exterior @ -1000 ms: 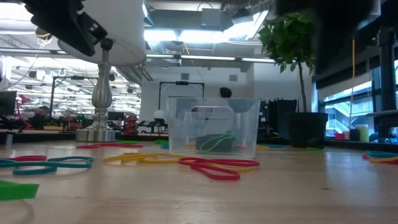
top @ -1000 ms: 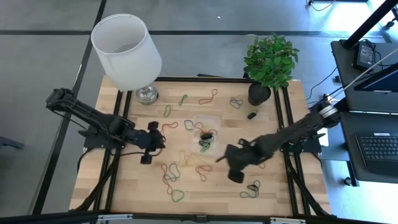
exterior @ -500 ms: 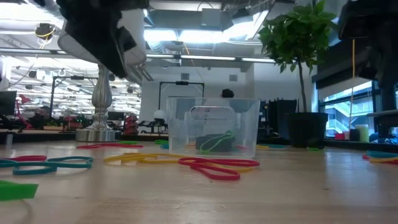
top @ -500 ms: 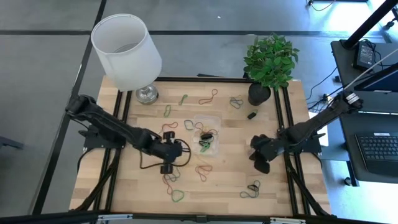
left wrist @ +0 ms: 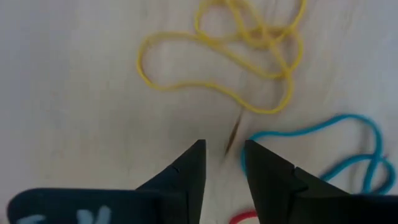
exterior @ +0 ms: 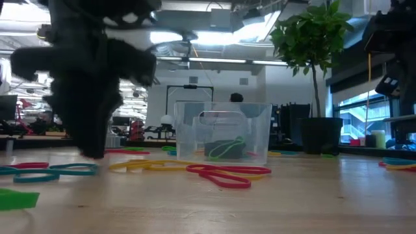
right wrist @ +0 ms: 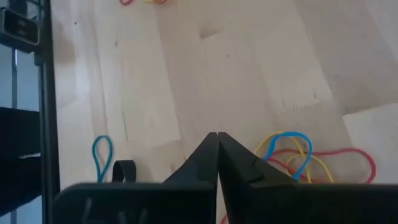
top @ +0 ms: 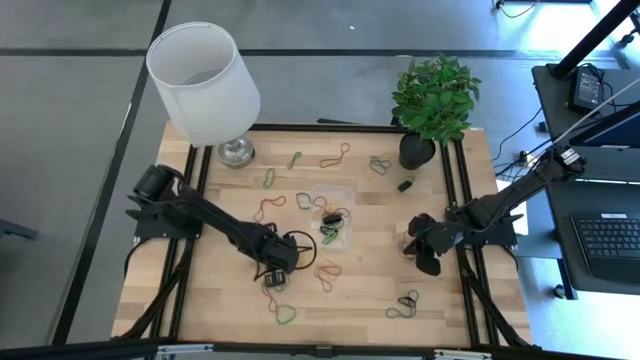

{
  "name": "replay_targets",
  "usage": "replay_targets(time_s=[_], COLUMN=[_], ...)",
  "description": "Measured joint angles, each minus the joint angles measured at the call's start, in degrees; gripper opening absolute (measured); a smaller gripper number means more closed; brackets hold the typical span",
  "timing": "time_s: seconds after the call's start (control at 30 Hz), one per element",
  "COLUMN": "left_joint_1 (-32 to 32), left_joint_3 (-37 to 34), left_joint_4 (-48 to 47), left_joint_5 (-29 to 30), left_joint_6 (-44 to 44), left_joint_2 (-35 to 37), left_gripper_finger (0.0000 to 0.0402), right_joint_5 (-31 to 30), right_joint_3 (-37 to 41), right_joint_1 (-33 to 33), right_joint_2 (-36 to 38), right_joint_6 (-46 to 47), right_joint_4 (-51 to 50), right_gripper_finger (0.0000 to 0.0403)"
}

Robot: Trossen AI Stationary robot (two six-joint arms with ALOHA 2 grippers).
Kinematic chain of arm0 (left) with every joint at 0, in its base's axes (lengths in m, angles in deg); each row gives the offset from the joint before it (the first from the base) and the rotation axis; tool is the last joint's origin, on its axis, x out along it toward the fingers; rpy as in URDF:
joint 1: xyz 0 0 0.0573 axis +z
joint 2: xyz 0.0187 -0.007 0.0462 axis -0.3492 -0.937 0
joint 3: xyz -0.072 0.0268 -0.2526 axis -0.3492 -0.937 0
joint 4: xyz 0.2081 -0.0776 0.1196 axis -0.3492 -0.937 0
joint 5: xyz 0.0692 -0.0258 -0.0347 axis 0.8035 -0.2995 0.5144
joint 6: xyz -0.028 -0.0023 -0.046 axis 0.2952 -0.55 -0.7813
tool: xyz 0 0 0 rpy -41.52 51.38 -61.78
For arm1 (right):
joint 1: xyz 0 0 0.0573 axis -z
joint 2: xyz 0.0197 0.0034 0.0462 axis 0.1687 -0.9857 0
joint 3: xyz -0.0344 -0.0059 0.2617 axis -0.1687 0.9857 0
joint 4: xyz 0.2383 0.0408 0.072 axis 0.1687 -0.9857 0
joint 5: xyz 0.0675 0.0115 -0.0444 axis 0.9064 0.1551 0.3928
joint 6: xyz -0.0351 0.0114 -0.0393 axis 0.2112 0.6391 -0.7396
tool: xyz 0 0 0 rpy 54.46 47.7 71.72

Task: Pick and place rubber bands into bin
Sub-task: Put the blue rubber band into the bin

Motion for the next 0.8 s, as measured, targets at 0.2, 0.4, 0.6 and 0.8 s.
replay_targets(time_s=[0.2, 0.4, 0.6, 0.8], left_joint_1=[0.0, 0.0, -0.1, -0.2], left_joint_3=[0.2, 0.5, 1.9, 4.5], left_joint_4=[-0.1, -0.8, -0.8, -3.6], left_joint_5=[-0.9, -1.0, -1.5, -2.8], left_joint_6=[-1.6, -1.9, -3.1, -3.2], left_joint_2=[-1.9, -1.5, -1.9, -2.0], left_gripper_finger=[0.0094, 0.0046, 0.0004, 0.0002], right_joint_5=[0.0, 0.0, -0.4, -0.5], right_joint_3=[0.0, 0.0, 0.0, 0.0], right_joint_1=[0.0, 0.0, 0.0, 0.0], right_joint_2=[0.0, 0.0, 0.0, 0.0], right_joint_6=[-2.0, -3.0, -4.8, -4.9], right_joint_4=[0.7, 0.6, 0.5, 0.5], right_gripper_finger=[0.0012, 0.0012, 0.0012, 0.0012])
